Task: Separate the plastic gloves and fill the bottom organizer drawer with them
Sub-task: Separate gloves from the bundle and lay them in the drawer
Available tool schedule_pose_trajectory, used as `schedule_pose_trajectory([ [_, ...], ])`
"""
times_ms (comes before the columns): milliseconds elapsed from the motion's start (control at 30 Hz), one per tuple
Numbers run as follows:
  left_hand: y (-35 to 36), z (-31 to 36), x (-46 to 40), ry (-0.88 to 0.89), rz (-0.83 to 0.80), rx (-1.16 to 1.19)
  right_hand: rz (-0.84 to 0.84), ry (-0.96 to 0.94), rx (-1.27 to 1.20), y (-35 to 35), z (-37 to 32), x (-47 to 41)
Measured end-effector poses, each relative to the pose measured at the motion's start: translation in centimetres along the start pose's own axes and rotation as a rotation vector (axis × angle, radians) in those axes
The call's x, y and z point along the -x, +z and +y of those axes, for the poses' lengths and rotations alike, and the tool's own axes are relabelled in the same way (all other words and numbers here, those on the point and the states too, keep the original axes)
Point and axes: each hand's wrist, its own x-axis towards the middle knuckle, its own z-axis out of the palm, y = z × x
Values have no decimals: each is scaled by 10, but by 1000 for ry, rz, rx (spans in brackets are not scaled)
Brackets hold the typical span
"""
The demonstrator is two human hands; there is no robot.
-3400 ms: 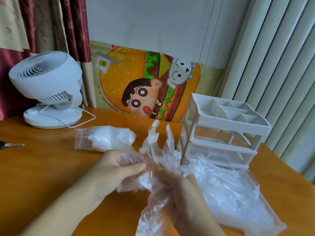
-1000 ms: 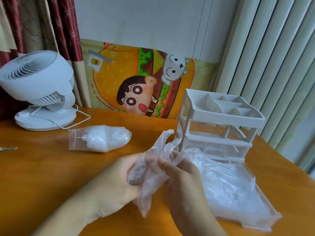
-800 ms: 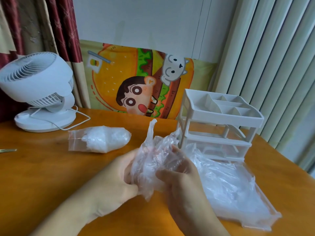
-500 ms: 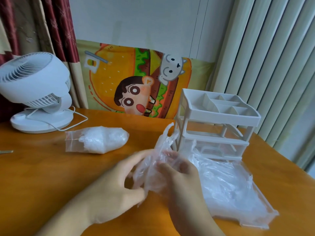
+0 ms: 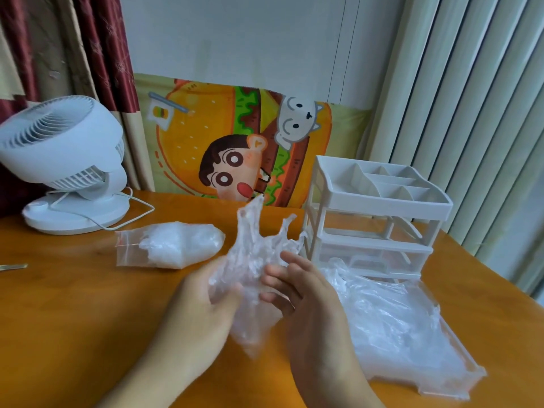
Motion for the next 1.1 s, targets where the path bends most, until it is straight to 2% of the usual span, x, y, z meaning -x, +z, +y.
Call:
schedule_pose_trajectory([
  [33, 1, -12, 14, 33, -19, 64, 24, -32, 79, 0, 3, 0],
  [67, -4, -12, 16, -31, -39, 128, 58, -61, 175, 1, 4, 1],
  [133, -12, -4, 8, -28, 26, 226, 134, -89, 384, 1, 7, 4],
  [233, -7, 1, 12, -67, 5, 433, 137, 55, 561, 6, 8, 7],
  [300, -10, 0, 9, -117, 21, 505, -5, 223, 462, 9, 5, 9],
  [367, -8, -3, 11, -126, -78, 485, -107, 275, 272, 11, 1, 12],
  [400, -8, -4, 13, -138, -112, 424, -101, 242, 228, 11, -1, 12],
  [467, -12, -10, 10, -142, -111, 280, 21, 154, 236, 6, -1, 11],
  [567, -17, -18, 2, -145, -19, 86, 143, 76, 330, 3, -1, 5],
  [633, -19, -20, -2, -151, 37, 86, 170, 54, 343, 3, -1, 5],
  [700, -21, -17, -4, -177, 30, 199, 175, 42, 312, 5, -2, 6],
  [767, -21, -15, -6, -247, 14, 374, 165, 41, 278, 6, -3, 7],
  [867, -23, -16, -10, -372, 17, 456, 157, 45, 241, 7, -7, 9],
  [933, -24, -15, -8, -384, -29, 403, 152, 42, 233, 7, -7, 9],
  [1100, -27, -16, -5, -319, -170, 107, 125, 27, 219, 6, -5, 8],
])
